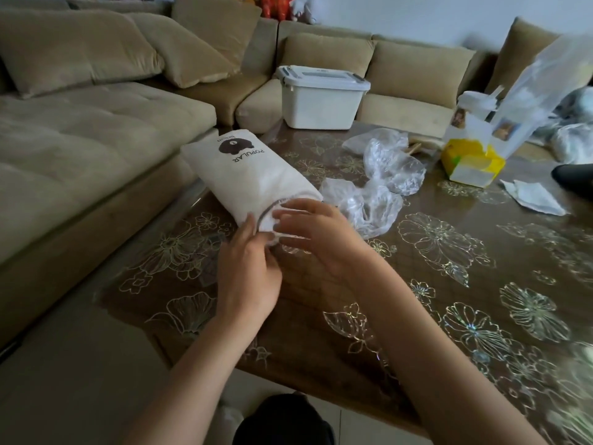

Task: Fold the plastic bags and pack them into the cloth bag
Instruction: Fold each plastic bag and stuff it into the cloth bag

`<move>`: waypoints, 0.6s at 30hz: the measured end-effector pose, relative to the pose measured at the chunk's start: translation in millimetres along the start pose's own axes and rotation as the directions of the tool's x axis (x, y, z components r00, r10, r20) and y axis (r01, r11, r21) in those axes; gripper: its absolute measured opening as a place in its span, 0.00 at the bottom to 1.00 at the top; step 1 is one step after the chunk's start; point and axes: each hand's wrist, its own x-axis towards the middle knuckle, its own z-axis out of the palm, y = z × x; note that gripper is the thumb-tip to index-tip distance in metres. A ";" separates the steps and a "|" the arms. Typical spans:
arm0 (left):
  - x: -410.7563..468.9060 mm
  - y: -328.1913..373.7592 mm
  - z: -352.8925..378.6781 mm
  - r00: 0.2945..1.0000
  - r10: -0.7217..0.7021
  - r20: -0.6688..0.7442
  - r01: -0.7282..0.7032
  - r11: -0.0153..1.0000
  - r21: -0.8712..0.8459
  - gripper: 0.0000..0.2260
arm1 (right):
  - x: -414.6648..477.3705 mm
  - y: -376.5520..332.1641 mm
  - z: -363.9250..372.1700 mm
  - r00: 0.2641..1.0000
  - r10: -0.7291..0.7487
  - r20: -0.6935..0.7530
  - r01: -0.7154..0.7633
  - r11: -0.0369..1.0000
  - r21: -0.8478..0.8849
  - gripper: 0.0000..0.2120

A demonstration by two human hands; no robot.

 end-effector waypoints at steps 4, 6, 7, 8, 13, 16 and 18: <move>-3.9 17.7 6.0 0.953 0.135 -0.272 -0.139 0.990 0.001 0.10 | -11.5 31.2 -56.4 0.839 -0.473 -0.270 0.146 0.673 -0.725 0.20; -8.0 32.5 11.6 0.925 0.266 -0.273 -0.286 0.957 -0.038 0.09 | -6.7 51.4 -80.9 0.823 -0.496 -0.276 0.009 0.498 -0.867 0.37; -10.5 37.1 15.0 0.918 0.316 -0.238 -0.336 0.940 -0.048 0.09 | -3.3 61.1 -87.7 0.840 -0.473 -0.266 -0.016 0.468 -0.884 0.39; -13.4 40.0 18.8 0.917 0.350 -0.191 -0.366 0.929 -0.051 0.09 | 0.4 68.0 -91.2 0.840 -0.467 -0.276 -0.028 0.469 -0.883 0.34; -22.6 51.1 28.7 0.969 0.239 0.059 -0.216 0.940 -0.262 0.07 | -1.8 67.0 -92.7 0.706 -0.579 -0.409 0.032 0.603 -0.797 0.10; -28.0 70.4 20.1 0.936 -0.050 0.348 0.257 0.771 -0.582 0.13 | -38.9 57.6 -86.9 0.558 -0.750 -0.355 0.185 0.530 -0.828 0.12; -26.1 78.0 18.6 0.829 -0.042 0.558 0.495 0.522 -0.695 0.26 | -75.1 59.9 -81.2 0.517 -0.833 -0.197 0.267 0.375 -0.888 0.09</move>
